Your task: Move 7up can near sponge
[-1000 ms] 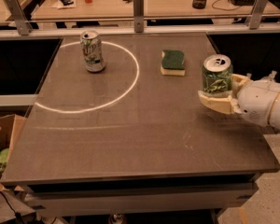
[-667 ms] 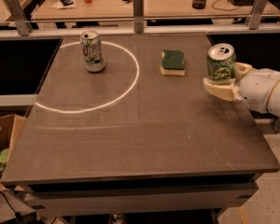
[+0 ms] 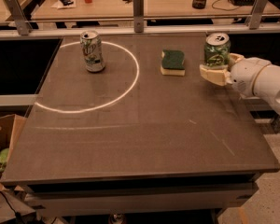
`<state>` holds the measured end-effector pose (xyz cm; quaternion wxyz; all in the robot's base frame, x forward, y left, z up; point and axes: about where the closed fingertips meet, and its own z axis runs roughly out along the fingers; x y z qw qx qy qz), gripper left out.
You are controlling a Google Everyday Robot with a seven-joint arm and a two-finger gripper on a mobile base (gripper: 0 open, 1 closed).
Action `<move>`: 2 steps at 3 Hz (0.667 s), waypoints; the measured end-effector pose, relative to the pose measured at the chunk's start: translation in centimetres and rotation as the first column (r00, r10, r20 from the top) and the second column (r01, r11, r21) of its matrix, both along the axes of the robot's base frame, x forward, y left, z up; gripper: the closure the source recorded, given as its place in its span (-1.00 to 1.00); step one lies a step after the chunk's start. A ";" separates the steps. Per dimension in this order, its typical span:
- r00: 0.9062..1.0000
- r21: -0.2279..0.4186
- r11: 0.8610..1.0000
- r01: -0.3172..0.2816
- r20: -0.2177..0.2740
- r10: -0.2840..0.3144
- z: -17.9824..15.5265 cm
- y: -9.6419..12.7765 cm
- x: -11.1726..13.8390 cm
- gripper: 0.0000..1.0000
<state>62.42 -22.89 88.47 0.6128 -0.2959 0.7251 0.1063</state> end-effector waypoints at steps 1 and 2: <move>1.000 0.037 0.999 0.009 -0.028 -0.008 -0.6 0.5 1.5 1.00; 0.999 0.060 0.998 0.032 -0.038 -0.030 -1.3 0.4 2.4 1.00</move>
Offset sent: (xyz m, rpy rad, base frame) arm 0.0333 -0.0050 -0.0233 0.0854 0.0450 -0.0681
